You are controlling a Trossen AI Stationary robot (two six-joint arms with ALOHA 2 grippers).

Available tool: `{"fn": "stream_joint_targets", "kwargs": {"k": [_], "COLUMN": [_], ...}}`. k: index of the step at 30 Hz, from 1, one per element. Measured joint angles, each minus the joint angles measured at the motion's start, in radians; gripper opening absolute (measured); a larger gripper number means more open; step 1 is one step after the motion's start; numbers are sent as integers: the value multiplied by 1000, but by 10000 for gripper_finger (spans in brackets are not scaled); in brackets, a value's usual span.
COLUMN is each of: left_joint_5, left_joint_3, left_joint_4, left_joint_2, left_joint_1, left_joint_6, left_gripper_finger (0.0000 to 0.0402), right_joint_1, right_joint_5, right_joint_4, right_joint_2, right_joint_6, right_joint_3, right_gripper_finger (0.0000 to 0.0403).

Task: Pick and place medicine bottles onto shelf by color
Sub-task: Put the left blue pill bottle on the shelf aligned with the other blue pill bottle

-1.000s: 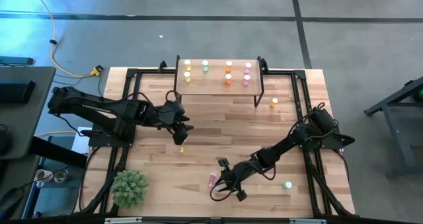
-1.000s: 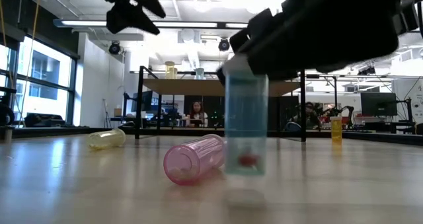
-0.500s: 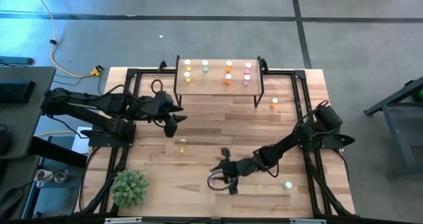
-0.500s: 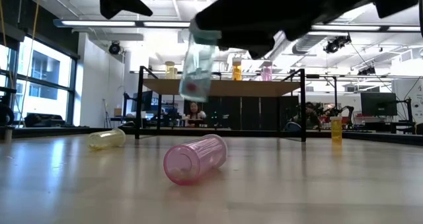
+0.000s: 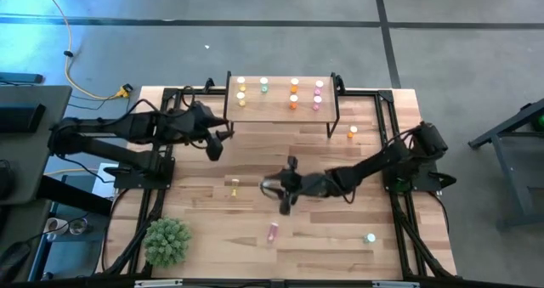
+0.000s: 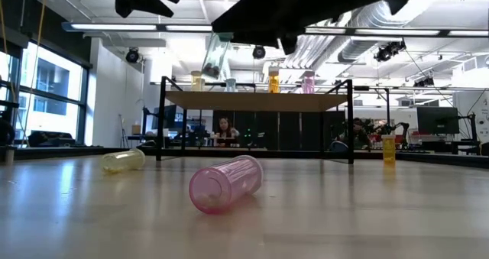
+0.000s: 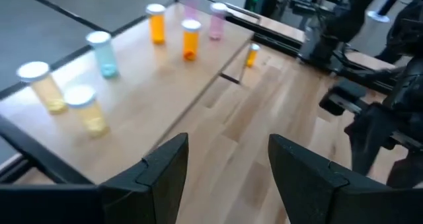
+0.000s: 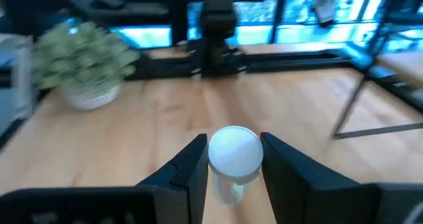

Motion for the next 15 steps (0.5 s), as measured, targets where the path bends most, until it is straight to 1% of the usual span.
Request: {"fn": "stream_joint_targets", "kwargs": {"k": [3, 5, 8, 10, 15], "left_joint_5": [1, 4, 6, 7, 8], "left_joint_3": [0, 0, 0, 0, 0], "left_joint_4": [0, -1, -1, 0, 3], "left_joint_2": [-4, -4, -3, 2, 2], "left_joint_1": [40, 67, 104, 130, 207], "left_joint_6": [8, 39, 73, 87, 94], "left_gripper_finger": [197, 197, 197, 197, 197], "right_joint_1": [-63, -104, -157, -193, -293], "right_joint_5": [1, -4, -25, -46, -57], "right_joint_4": [0, 10, -8, -59, -284], "right_joint_2": [-16, -20, -20, -20, -20], "right_joint_6": [-10, 10, 18, -7, -41], "right_joint_3": [0, 5, 45, 89, 243], "right_gripper_finger": [113, 113, 113, 113, 113]}}
